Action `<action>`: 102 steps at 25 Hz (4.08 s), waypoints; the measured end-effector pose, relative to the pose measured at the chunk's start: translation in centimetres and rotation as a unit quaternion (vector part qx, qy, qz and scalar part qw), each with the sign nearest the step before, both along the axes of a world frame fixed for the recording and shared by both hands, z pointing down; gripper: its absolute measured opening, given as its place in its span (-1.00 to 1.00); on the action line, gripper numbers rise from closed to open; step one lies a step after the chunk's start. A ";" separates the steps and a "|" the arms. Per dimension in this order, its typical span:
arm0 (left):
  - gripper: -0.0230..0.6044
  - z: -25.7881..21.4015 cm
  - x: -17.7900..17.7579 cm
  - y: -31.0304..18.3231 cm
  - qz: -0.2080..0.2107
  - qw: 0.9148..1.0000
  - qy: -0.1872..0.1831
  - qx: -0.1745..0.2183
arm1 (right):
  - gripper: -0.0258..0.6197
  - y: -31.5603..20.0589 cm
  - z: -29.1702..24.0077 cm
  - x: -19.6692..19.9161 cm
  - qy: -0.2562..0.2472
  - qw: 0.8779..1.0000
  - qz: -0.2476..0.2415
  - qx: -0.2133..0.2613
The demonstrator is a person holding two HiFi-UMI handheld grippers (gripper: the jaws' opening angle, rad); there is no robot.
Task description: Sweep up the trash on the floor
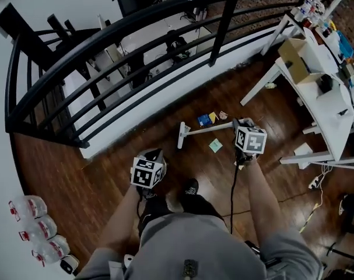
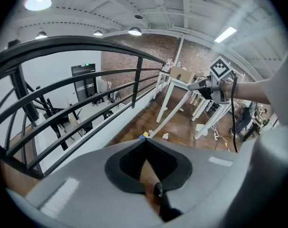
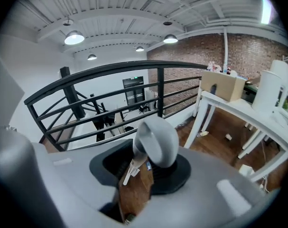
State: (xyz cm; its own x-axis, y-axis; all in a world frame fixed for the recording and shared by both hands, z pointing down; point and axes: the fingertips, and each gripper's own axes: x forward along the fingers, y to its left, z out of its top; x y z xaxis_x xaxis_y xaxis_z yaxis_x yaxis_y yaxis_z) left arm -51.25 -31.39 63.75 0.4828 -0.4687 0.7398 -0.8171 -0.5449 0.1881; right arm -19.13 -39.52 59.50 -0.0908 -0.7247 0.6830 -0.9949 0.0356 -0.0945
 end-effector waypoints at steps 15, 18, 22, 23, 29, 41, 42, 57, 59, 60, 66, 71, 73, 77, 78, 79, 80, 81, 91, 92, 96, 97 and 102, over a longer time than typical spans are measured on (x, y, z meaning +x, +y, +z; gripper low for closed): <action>-0.91 0.3 12.3 -1.2 0.144 0.989 0.020 -0.004 | -0.62 6.7 -2.7 12.9 -0.014 0.990 0.139 0.016; -0.91 0.4 12.8 -1.4 0.166 0.986 0.024 -0.004 | -0.62 6.9 -4.5 12.1 -0.048 0.986 0.157 0.042; -0.91 1.2 14.5 -0.3 0.201 0.979 0.023 -0.011 | -0.62 9.4 -7.5 13.2 -0.037 0.982 0.176 0.065; -0.91 1.3 15.2 0.2 0.211 0.977 0.024 -0.012 | -0.62 10.5 -8.2 14.0 -0.032 0.980 0.183 0.069; -0.91 1.1 21.5 3.7 0.287 0.958 0.020 -0.007 | -0.62 19.9 -10.7 20.1 -0.017 0.963 0.255 0.084; -0.91 1.6 35.2 12.3 0.399 0.917 -0.008 -0.003 | -0.62 39.8 -11.5 32.4 0.049 0.913 0.394 0.094; -0.91 1.6 36.0 12.8 0.406 0.914 -0.010 -0.001 | -0.62 40.8 -11.5 33.2 0.054 0.907 0.406 0.098; -0.91 1.3 39.1 10.6 0.431 0.902 -0.019 -0.001 | -0.62 36.7 -4.3 34.2 0.034 0.895 0.441 0.063; -0.91 1.4 38.7 8.9 0.431 0.902 -0.017 -0.005 | -0.62 34.2 -4.2 33.5 0.030 0.896 0.438 0.063; -0.91 1.3 38.6 7.9 0.430 0.903 -0.015 -0.006 | -0.62 32.8 -4.4 33.2 0.030 0.897 0.436 0.064; -0.91 1.5 36.6 0.6 0.416 0.909 -0.013 -0.010 | -0.61 23.1 -4.5 30.8 0.033 0.908 0.412 0.068; -0.91 1.7 34.2 -5.0 0.392 0.920 -0.014 -0.012 | -0.61 15.3 -4.6 28.3 0.026 0.922 0.381 0.069; -0.91 1.5 33.5 -6.9 0.377 0.926 -0.013 -0.011 | -0.61 12.4 -4.8 27.4 0.021 0.929 0.363 0.071; -0.91 1.3 32.3 -9.2 0.351 0.936 -0.008 -0.013 | -0.61 7.7 -4.8 25.5 0.009 0.941 0.330 0.074; -0.91 1.3 32.1 -9.6 0.345 0.939 -0.007 -0.013 | -0.61 6.8 -4.8 25.2 0.007 0.944 0.321 0.074; -0.91 1.3 32.1 -10.0 0.339 0.941 -0.006 -0.013 | -0.61 6.0 -4.8 24.9 0.005 0.947 0.313 0.074; -0.91 1.3 32.1 -10.3 0.332 0.943 -0.005 -0.013 | -0.61 5.3 -4.9 24.8 0.003 0.949 0.305 0.074; -0.91 1.4 32.1 -10.5 0.327 0.945 -0.005 -0.014 | -0.62 5.0 -4.9 24.7 0.001 0.952 0.297 0.074; -0.91 2.8 37.3 -7.1 0.293 0.955 -0.027 -0.021 | -0.62 9.3 -7.3 31.2 -0.035 0.964 0.247 0.089; -0.91 2.8 38.2 -6.6 0.288 0.957 -0.028 -0.021 | -0.62 9.9 -7.8 32.4 -0.036 0.966 0.240 0.092; -0.91 2.0 42.3 -4.1 0.283 0.959 -0.027 -0.011 | -0.62 11.7 -9.8 37.3 -0.030 0.967 0.228 0.106; -0.91 1.8 43.1 -3.6 0.286 0.958 -0.028 -0.007 | -0.62 12.1 -10.2 38.3 -0.026 0.967 0.228 0.109; -0.91 0.7 45.5 -2.6 0.279 0.960 -0.021 0.000 | -0.62 13.1 -10.7 43.2 0.004 0.965 0.238 0.108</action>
State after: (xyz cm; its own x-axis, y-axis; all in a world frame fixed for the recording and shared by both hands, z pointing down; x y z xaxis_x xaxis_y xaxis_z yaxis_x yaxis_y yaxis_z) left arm -5.75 -34.01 64.41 0.6281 -0.1460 0.7643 -0.4054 -0.8998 0.1613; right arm 24.05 -26.46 48.83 0.2922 -0.8083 0.5111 -0.9038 -0.4081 -0.1287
